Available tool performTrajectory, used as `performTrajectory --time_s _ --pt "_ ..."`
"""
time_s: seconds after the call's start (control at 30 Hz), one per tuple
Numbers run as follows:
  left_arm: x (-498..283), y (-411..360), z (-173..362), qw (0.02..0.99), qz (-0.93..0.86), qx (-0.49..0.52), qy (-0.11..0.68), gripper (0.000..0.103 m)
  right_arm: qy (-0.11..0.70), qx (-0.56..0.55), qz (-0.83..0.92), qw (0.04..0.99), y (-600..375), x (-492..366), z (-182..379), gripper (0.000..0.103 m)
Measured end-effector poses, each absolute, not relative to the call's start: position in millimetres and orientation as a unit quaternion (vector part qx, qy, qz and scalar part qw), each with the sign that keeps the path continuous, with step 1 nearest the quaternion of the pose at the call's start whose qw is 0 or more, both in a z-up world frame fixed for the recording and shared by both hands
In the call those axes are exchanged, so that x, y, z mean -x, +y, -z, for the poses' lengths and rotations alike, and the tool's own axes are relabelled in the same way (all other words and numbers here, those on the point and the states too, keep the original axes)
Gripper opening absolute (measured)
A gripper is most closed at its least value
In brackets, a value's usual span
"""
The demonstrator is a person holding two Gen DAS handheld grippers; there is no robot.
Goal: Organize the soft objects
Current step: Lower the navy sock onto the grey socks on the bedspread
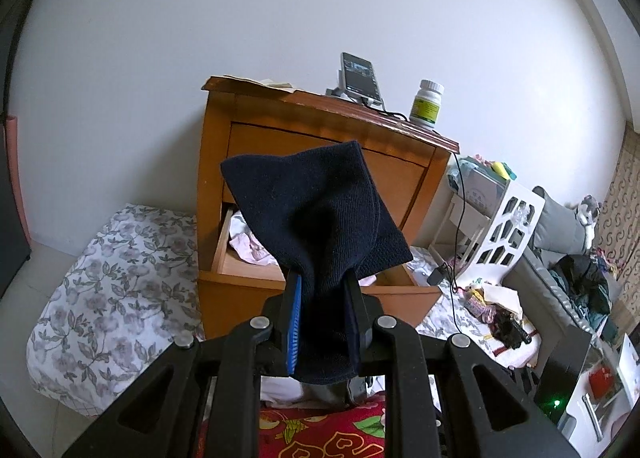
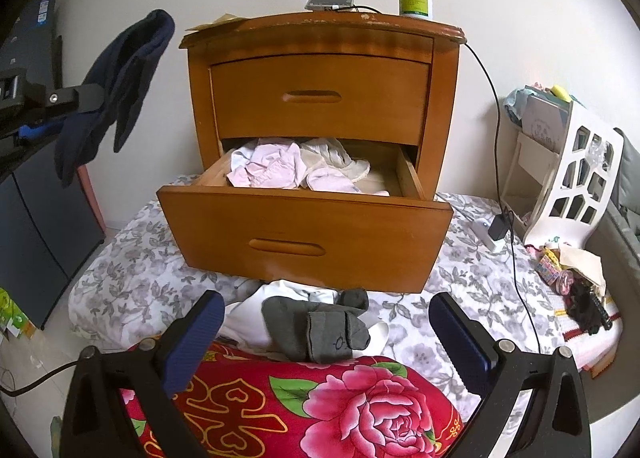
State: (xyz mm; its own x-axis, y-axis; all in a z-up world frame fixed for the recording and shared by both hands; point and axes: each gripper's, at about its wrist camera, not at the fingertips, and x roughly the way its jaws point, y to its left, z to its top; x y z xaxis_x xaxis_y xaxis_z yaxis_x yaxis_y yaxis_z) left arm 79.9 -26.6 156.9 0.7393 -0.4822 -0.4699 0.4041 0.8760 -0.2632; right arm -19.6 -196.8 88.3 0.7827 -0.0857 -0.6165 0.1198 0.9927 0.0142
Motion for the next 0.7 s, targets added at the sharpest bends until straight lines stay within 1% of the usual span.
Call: performTrajectory --time_s 0.13,0.37,0.7 --pt "-82.6 -31.4 -146.6 0.924 0.242 0.068 0.288 0.021 0.326 -0.026 0.054 0.943 -196.6 20.1 -88.4 0.103" --pt "-94.3 -43.6 -117.8 0.907 0.246 0.057 0.338 0.021 0.337 -0.031 0.054 0.939 -198.7 17.2 -82.6 0.103" --pt "-106.8 -54.8 -84.9 0.889 0.251 0.047 0.38 0.021 0.355 -0.041 0.057 0.932 -205.1 10.2 -71.2 0.103"
